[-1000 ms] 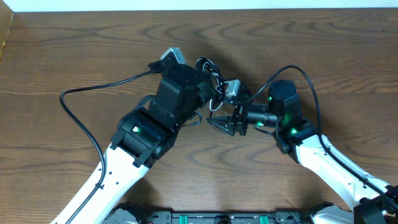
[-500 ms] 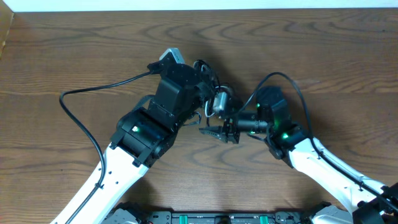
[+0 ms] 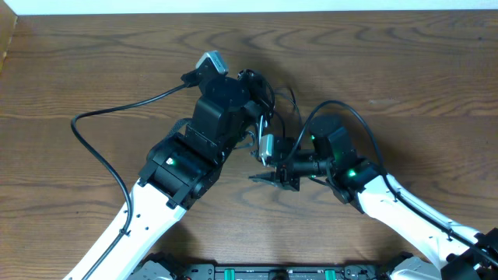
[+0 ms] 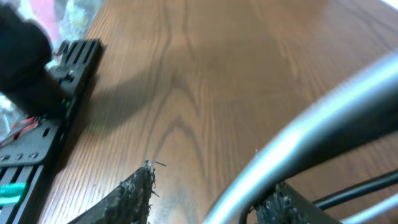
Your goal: Untangle cables
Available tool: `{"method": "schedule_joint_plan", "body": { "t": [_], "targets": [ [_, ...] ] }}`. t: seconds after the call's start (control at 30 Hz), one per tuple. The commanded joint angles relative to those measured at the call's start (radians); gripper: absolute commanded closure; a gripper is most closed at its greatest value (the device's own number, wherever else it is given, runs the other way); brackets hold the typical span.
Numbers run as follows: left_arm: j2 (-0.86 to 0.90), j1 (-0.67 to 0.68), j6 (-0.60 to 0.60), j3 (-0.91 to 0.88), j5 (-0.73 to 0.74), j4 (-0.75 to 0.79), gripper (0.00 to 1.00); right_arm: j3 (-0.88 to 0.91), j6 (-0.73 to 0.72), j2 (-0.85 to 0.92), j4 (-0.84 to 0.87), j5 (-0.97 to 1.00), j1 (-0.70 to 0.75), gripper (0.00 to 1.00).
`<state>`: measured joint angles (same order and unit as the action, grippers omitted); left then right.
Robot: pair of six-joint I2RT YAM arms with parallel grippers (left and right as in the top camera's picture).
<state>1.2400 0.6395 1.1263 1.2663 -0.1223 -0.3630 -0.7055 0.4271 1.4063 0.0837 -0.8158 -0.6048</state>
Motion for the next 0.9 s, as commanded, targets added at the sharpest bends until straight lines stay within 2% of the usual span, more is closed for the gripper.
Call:
{"method": "schedule_joint_plan", "body": {
  "t": [0.0, 0.03, 0.2, 0.4, 0.87],
  "targets": [
    [-0.008, -0.008, -0.004, 0.013, -0.055, 0.054, 0.92, 0.002, 0.081, -0.007, -0.060, -0.032, -0.026, 0.55],
    [-0.008, -0.009, -0.008, 0.013, -0.060, 0.064, 0.92, 0.002, 0.095, -0.007, -0.087, -0.031, -0.025, 0.57],
    [-0.008, -0.024, -0.010, 0.013, -0.119, 0.079, 0.92, 0.002, 0.121, -0.006, -0.195, -0.008, -0.025, 0.58],
    [-0.008, -0.081, -0.010, 0.013, -0.127, 0.100, 0.92, 0.002, 0.121, -0.005, -0.289, 0.116, -0.025, 0.58],
    [-0.029, -0.326, -0.010, 0.013, -0.126, 0.087, 0.92, 0.002, 0.120, -0.005, -0.392, 0.343, -0.024, 0.59]
  ]
}}
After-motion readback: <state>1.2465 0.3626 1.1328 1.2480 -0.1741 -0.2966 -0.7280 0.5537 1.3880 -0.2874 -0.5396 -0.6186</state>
